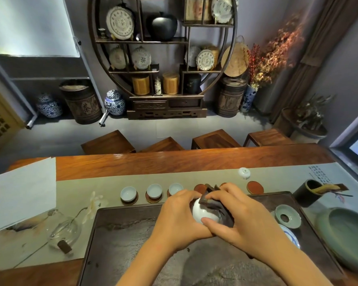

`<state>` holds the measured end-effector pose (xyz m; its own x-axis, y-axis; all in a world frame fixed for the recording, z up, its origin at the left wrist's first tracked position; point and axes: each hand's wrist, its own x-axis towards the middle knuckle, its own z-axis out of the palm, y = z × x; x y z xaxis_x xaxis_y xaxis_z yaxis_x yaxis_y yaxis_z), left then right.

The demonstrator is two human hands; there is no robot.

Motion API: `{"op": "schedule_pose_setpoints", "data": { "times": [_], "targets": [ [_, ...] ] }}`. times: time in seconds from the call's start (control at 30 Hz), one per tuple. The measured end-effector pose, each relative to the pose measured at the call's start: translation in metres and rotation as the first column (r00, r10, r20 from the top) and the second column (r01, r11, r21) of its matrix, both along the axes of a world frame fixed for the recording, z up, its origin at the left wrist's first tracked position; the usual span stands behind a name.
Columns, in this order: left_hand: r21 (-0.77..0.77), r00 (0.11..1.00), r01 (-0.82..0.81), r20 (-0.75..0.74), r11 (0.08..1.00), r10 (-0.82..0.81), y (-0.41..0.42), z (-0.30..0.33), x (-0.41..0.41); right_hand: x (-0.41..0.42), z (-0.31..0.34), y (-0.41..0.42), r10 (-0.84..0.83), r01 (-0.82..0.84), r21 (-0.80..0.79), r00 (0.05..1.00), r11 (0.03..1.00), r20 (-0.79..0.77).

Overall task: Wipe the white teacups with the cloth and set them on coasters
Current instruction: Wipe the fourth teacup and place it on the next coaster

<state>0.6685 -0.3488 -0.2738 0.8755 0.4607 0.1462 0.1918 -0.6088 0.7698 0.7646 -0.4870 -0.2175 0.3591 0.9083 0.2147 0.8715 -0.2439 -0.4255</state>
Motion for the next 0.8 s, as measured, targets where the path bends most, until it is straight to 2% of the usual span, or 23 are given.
{"op": "schedule_pose_setpoints", "data": {
  "times": [0.8],
  "targets": [
    [-0.022, 0.998, -0.047, 0.051, 0.999, 0.048, 0.0014, -0.0094, -0.0006, 0.0040, 0.0084, 0.0095, 0.080, -0.077, -0.075, 0.996, 0.994, 0.049]
  ]
}}
